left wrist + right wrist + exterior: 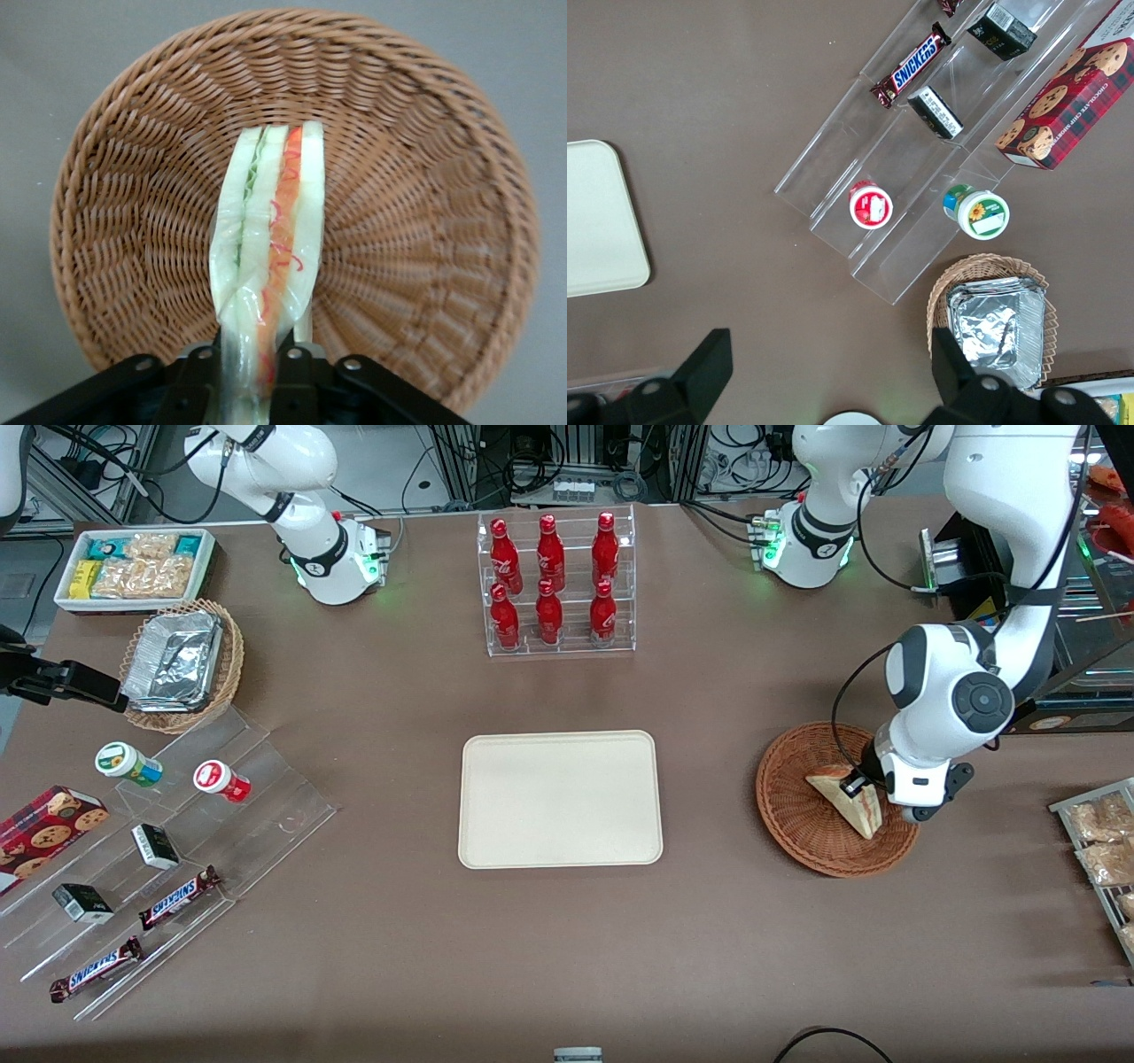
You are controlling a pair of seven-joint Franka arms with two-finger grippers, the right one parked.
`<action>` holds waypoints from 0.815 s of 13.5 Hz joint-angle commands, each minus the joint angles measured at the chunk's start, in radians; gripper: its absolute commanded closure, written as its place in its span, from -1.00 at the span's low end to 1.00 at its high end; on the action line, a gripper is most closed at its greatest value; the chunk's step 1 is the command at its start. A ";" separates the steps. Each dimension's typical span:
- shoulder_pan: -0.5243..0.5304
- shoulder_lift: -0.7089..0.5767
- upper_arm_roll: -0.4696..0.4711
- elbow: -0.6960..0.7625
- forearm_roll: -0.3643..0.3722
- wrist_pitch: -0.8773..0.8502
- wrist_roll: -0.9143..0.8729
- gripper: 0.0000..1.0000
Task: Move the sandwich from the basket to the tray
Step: 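Lower the open left gripper around the sandwich and close it, then lift the sandwich and carry it over the white tray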
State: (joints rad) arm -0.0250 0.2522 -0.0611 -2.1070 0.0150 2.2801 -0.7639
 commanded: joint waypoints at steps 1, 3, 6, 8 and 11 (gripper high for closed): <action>-0.051 -0.005 -0.005 0.138 0.013 -0.170 -0.015 1.00; -0.102 -0.007 -0.006 0.191 0.013 -0.224 -0.011 1.00; -0.208 -0.001 -0.008 0.229 0.010 -0.245 0.046 1.00; -0.288 0.012 -0.008 0.237 0.014 -0.232 0.044 1.00; -0.398 0.082 -0.006 0.327 0.016 -0.234 0.043 1.00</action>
State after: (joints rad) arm -0.3595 0.2710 -0.0826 -1.8679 0.0174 2.0638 -0.7351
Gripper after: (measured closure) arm 0.846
